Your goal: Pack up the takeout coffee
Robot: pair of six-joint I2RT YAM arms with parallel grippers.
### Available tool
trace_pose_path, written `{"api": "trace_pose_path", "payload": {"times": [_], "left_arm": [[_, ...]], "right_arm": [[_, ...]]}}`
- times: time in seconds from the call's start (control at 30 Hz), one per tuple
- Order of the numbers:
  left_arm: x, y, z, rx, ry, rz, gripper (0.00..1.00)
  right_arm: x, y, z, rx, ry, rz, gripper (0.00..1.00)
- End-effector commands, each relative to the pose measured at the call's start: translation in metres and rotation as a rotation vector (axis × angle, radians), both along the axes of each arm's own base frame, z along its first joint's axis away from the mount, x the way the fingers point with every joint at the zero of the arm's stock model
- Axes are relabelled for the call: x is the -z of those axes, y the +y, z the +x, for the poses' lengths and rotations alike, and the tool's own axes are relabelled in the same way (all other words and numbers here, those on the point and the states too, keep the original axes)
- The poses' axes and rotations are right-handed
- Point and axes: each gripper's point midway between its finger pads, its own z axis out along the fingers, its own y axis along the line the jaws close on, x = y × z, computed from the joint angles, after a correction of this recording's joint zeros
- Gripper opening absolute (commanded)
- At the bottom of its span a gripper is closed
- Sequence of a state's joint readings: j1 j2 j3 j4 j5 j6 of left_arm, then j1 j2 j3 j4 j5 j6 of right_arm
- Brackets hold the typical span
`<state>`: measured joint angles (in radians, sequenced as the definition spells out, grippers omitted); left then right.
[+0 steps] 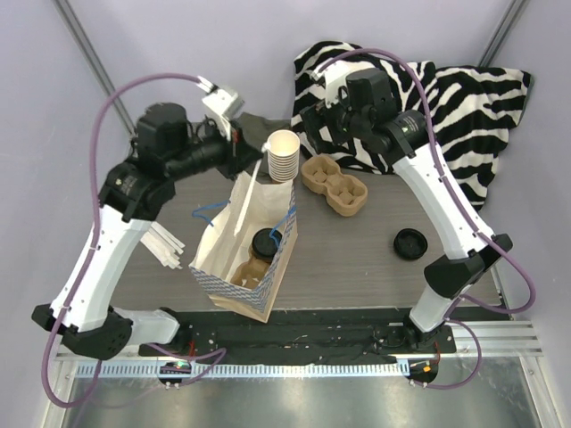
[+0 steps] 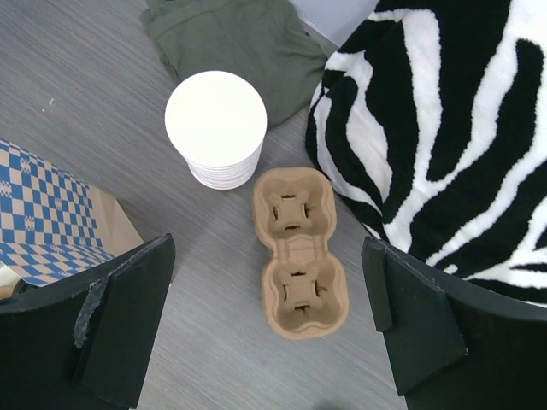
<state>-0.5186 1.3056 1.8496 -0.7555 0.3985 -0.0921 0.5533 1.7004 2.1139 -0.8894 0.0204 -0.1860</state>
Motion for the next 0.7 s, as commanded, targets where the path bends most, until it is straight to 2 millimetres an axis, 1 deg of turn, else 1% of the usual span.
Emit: {"api": "trace_pose_path", "payload": {"times": [0.0,0.03,0.07,0.13,0.17,0.23,0.27,0.3,0.37,0.47,0.5,0.53,0.57,0.6,0.63,0.67], "left_arm": [[0.032,0.008,-0.001,-0.096,-0.046,0.084,0.0],[0.038,0.01,-0.003,-0.102,-0.044,0.096,0.0],[0.051,0.011,-0.003,-0.12,-0.035,0.122,0.0],[0.065,0.014,-0.006,-0.124,-0.012,0.145,0.0],[0.078,0.013,-0.011,-0.112,0.009,0.16,0.0],[0.091,0.012,-0.02,-0.093,0.03,0.179,0.0],[0.105,0.01,-0.025,-0.079,0.05,0.203,0.0],[0.109,0.013,-0.03,-0.083,0.051,0.212,0.01],[0.125,0.015,-0.037,-0.085,0.094,0.239,0.03],[0.136,0.02,-0.043,-0.095,0.142,0.261,0.15],[0.137,0.021,-0.044,-0.101,0.148,0.265,0.2],[0.14,0.024,-0.042,-0.122,0.16,0.276,0.22],[0.138,0.025,-0.041,-0.131,0.161,0.274,0.26],[0.138,0.026,-0.04,-0.139,0.165,0.279,0.31],[0.14,0.027,-0.037,-0.155,0.175,0.292,0.33],[0.133,0.026,-0.035,-0.158,0.168,0.287,0.34]], "right_arm": [[-0.031,-0.016,-0.008,0.034,-0.101,0.005,1.0],[-0.03,-0.018,-0.01,0.036,-0.099,0.001,1.0],[-0.028,-0.019,-0.012,0.035,-0.095,-0.004,1.0],[-0.027,-0.021,-0.015,0.037,-0.093,-0.006,1.0],[-0.023,-0.023,-0.017,0.036,-0.084,-0.013,1.0],[-0.022,-0.025,-0.019,0.039,-0.085,-0.018,1.0],[-0.022,-0.026,-0.02,0.041,-0.086,-0.019,1.0],[-0.023,-0.027,-0.021,0.039,-0.088,-0.02,1.0],[-0.021,-0.027,-0.021,0.038,-0.086,-0.023,1.0],[-0.02,-0.026,-0.022,0.034,-0.081,-0.024,1.0],[-0.02,-0.026,-0.022,0.032,-0.081,-0.023,1.0],[-0.018,-0.025,-0.021,0.031,-0.076,-0.024,1.0],[-0.018,-0.025,-0.021,0.03,-0.073,-0.025,1.0],[-0.017,-0.024,-0.022,0.022,-0.071,-0.024,1.0],[-0.016,-0.023,-0.022,0.019,-0.068,-0.022,1.0],[-0.014,-0.021,-0.023,0.014,-0.059,-0.022,1.0]]}}
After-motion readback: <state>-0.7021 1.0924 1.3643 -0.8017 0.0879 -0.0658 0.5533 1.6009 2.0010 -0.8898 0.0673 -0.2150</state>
